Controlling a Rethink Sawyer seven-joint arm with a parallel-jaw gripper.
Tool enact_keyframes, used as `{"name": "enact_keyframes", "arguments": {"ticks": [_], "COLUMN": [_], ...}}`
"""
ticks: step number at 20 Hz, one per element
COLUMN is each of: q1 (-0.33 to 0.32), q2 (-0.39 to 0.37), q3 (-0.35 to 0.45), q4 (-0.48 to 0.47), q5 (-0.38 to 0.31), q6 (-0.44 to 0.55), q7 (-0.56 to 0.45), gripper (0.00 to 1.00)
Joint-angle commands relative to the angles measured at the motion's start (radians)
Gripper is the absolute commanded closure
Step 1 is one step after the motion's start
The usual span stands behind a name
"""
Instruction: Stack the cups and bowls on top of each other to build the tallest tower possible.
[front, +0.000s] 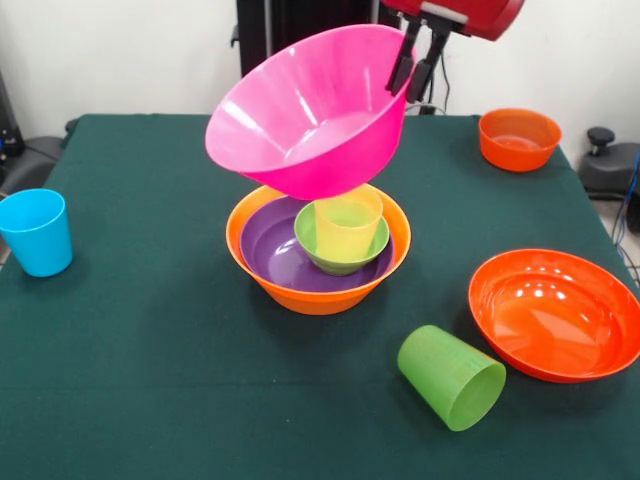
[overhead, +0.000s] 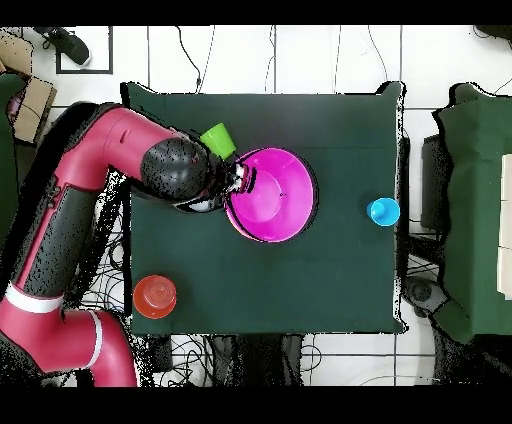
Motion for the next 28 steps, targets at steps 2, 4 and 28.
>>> {"name": "enact_keyframes", "arguments": {"ticks": [2,4,28], "q1": [-0.007,-0.004,-0.108], "q2": [0.02,0.023,0.12], "q3": [0.011,0.013,-0.208], "q4": [-0.026,-0.022,0.03], "q5": [0.013,0.014,0.08], "q6": [0.034,0.036,-0.066], "q7": [0.141,0.141,0.177], "gripper": [1.0,1.0,1.0]}}
